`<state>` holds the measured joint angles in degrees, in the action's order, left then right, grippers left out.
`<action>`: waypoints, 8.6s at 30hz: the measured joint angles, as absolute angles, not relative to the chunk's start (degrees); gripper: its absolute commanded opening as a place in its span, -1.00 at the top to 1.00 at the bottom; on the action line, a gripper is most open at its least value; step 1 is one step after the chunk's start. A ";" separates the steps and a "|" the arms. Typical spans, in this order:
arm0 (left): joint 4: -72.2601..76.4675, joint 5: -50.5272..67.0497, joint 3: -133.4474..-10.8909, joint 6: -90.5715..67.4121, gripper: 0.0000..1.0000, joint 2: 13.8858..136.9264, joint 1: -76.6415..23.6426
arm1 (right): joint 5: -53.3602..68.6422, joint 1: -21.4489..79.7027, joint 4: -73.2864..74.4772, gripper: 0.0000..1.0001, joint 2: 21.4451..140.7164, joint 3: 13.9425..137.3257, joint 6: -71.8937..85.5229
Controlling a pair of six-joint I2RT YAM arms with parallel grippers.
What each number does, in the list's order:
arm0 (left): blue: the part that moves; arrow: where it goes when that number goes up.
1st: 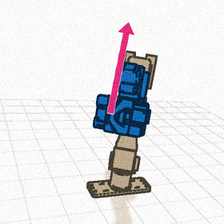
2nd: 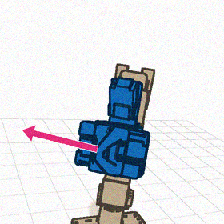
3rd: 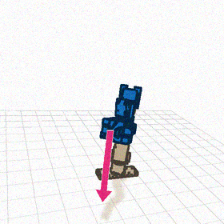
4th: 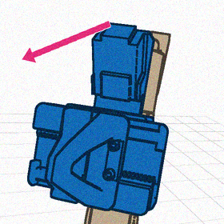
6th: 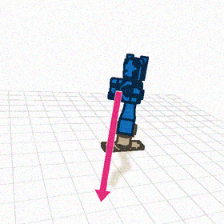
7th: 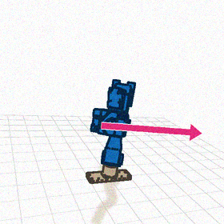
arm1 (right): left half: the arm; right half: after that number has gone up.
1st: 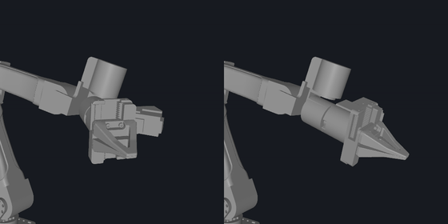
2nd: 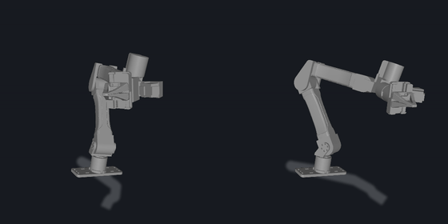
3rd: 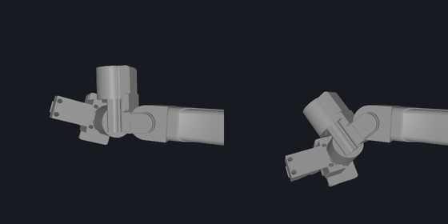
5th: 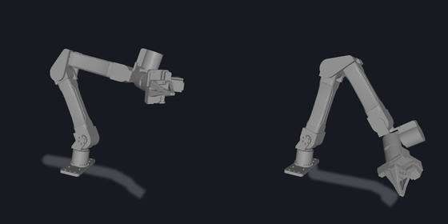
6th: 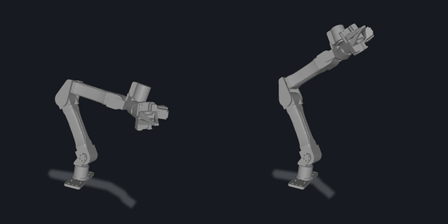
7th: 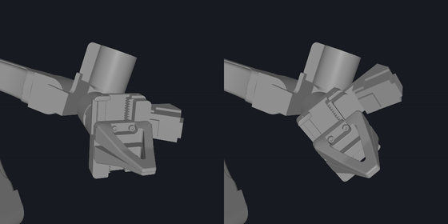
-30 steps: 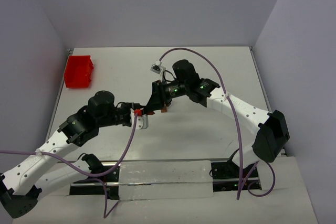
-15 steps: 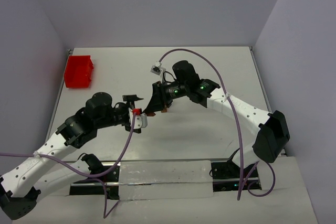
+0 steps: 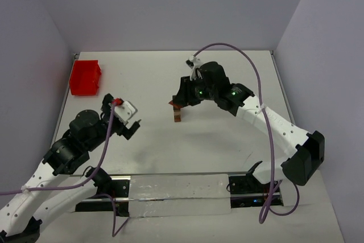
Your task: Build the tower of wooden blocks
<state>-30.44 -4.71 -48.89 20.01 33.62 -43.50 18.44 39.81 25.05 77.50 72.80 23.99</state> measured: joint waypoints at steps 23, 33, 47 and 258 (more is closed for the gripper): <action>-24.37 -16.90 -42.59 -1.39 -0.98 36.26 -28.40 | -28.19 45.95 17.55 1.00 80.06 68.12 28.70; -19.84 -18.14 -41.80 -1.39 -0.99 37.96 -27.09 | -33.60 50.90 6.68 1.00 81.42 64.20 24.13; -19.05 -15.74 -45.04 -5.86 -0.99 44.78 -22.08 | -38.77 53.82 4.40 1.00 87.71 64.54 23.77; -20.12 -5.09 -53.32 -8.11 -0.99 55.34 -20.60 | -28.54 53.75 6.83 -0.97 92.40 70.02 19.50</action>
<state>-20.12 -5.09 -53.32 -8.11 55.34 -20.60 -28.54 53.75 6.83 92.40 70.02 19.50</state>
